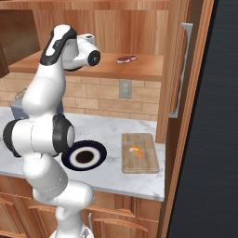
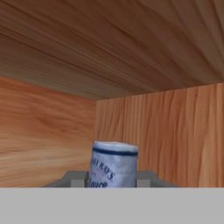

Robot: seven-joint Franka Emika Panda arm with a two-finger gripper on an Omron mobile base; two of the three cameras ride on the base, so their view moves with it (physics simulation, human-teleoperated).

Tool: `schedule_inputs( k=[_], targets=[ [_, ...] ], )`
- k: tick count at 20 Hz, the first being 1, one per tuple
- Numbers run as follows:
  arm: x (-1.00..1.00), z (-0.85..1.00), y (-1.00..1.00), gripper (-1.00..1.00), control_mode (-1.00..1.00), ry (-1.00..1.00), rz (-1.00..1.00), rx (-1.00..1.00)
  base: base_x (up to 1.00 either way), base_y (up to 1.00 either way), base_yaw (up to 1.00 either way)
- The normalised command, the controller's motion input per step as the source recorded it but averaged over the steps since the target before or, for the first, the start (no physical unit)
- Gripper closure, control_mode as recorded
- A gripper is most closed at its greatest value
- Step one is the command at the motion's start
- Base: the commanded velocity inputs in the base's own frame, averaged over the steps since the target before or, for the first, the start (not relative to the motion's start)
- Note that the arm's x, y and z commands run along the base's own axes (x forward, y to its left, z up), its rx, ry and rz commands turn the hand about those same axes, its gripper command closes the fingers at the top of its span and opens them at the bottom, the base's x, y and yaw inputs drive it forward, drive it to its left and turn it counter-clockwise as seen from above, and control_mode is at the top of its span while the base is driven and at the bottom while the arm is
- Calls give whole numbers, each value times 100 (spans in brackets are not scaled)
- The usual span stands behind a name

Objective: Pick the shrimp from the plate and place it on the cutting board. Then pick the condiment bottle from the cabinet and place it next to the cutting board.

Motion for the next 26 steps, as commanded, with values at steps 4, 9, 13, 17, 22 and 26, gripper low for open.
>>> schedule_inputs(
  k=[4,9,13,17,22,26],
  targets=[
    [-18,0,0,100,-100,0,0,0,0,0,0],
    [-35,0,0,100,-100,0,0,0,0,0,0],
    [-40,0,0,100,-100,0,0,0,0,0,0],
    [-40,0,0,100,-100,0,0,0,0,0,0],
    [-40,0,0,100,-100,0,0,0,0,0,0],
    [-41,4,0,100,-100,0,0,0,0,0,0]
  ],
)
